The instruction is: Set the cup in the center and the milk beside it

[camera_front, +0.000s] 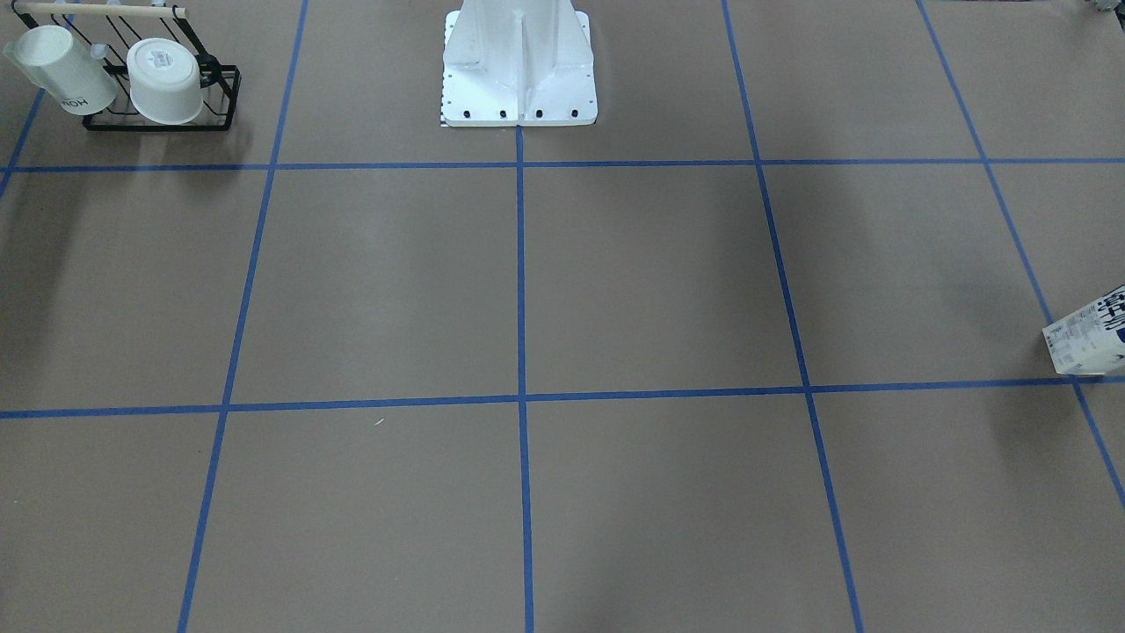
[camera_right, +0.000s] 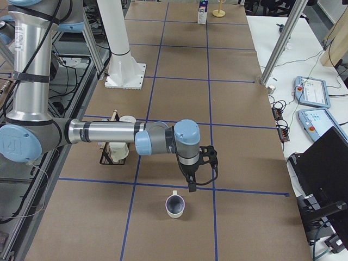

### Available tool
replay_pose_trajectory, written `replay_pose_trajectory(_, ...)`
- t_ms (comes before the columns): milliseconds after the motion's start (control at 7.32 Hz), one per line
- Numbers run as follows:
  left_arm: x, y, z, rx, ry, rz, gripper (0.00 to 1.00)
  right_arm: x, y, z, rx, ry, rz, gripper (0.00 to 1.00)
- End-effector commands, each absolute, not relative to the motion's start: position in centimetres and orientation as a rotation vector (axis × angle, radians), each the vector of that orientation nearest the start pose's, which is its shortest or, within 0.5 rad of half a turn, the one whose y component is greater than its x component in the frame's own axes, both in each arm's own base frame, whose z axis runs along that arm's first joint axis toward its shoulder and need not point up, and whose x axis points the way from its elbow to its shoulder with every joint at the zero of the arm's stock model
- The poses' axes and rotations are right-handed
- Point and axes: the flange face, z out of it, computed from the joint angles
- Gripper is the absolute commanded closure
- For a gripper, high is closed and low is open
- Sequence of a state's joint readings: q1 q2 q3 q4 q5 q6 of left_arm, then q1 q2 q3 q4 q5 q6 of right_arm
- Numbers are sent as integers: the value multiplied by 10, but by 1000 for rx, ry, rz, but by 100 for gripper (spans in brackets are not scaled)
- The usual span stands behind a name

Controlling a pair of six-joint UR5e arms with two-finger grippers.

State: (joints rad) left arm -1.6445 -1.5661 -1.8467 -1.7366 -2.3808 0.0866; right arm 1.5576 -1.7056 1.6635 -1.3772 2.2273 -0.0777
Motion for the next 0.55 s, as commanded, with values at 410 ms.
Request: replay_pose_trajectory(410,-97,-482,509,470,763,188,2,33,-438,702,175,-701,-83,0)
